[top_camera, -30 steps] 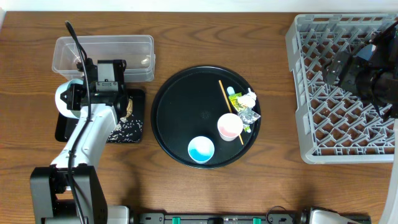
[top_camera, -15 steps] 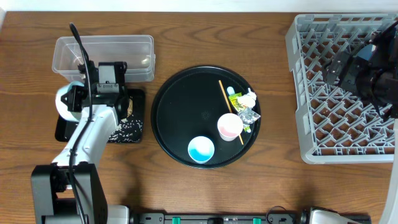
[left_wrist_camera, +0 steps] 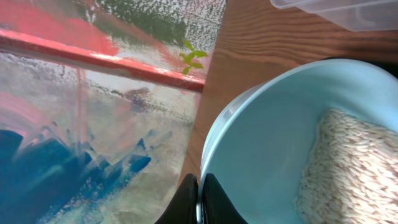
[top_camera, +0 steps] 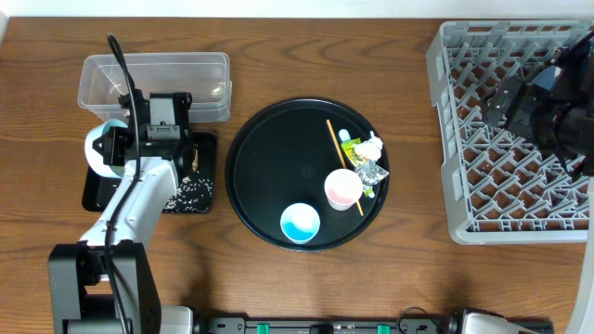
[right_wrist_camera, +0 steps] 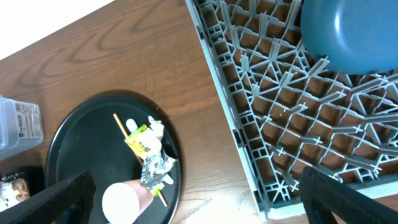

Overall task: Sort waste into correct bins and load items into the dishwasher rack
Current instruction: 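Tilt the white bowl to pour the rice onto the black tray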

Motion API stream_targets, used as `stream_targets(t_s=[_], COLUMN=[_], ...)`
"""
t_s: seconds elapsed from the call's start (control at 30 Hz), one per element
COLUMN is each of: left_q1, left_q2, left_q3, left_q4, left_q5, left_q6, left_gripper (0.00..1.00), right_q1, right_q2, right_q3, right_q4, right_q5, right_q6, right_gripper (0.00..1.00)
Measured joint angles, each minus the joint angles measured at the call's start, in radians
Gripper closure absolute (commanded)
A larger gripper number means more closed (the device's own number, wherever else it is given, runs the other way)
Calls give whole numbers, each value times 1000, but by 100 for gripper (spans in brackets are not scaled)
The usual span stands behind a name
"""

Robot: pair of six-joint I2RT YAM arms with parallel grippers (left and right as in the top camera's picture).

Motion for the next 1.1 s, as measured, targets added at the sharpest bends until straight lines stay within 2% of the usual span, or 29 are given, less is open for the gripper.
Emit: stream_targets(t_s=[0.4,0.8,1.1], left_q1=[0,0,0], left_q2=[0,0,0], left_q3=[-3,-3,-28], left_q4=[124,152,162], left_q5=[3,3,3], left_q6=[123,397,449], left_gripper=[94,94,94], right_q1=[0,0,0], right_q2=[0,0,0], right_q3=[0,0,0], right_q4=[0,0,0], right_q5=[0,0,0], right_q6=[0,0,0], right_gripper=[1,1,1])
